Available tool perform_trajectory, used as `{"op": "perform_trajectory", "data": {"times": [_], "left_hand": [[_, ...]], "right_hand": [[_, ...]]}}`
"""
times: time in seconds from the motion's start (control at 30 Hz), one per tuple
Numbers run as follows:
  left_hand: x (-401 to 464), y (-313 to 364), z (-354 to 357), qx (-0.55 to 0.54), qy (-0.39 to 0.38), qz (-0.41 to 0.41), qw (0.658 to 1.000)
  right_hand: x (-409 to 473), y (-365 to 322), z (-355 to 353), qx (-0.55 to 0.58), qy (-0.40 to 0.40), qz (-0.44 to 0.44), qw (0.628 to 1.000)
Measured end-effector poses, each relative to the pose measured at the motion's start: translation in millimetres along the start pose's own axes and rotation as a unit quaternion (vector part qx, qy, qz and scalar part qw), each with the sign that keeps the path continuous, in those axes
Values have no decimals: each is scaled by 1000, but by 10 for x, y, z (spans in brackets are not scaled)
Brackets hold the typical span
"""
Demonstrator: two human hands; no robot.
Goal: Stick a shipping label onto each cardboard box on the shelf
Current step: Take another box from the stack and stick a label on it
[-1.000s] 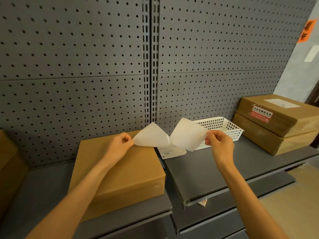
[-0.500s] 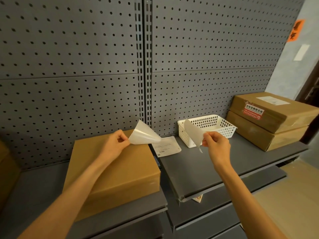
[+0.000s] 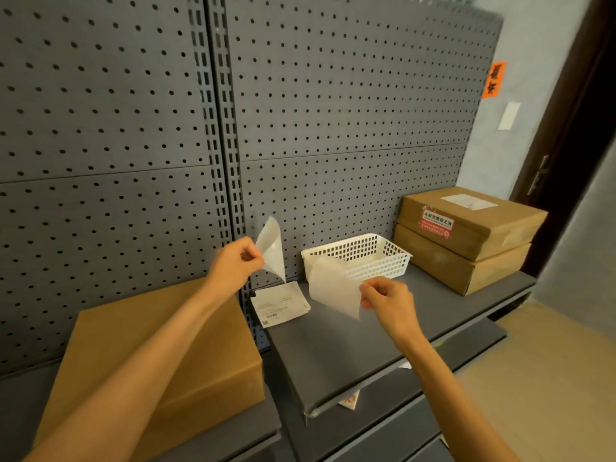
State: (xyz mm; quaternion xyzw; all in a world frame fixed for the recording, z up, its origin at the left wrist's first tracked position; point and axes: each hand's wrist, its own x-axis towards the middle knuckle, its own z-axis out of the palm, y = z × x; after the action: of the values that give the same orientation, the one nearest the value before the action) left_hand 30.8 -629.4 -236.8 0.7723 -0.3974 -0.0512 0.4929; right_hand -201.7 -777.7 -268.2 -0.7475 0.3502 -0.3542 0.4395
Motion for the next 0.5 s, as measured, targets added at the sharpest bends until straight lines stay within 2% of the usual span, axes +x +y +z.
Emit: {"op": "perform_trajectory", "data": {"times": [0.3, 0.5], "left_hand": [[619, 364, 839, -19, -65, 22, 997], [948, 268, 1301, 12, -61, 8, 998]], "right_hand": [[160, 262, -242, -14, 0, 16, 1000], [348, 393, -458, -22, 16, 31, 999]]}}
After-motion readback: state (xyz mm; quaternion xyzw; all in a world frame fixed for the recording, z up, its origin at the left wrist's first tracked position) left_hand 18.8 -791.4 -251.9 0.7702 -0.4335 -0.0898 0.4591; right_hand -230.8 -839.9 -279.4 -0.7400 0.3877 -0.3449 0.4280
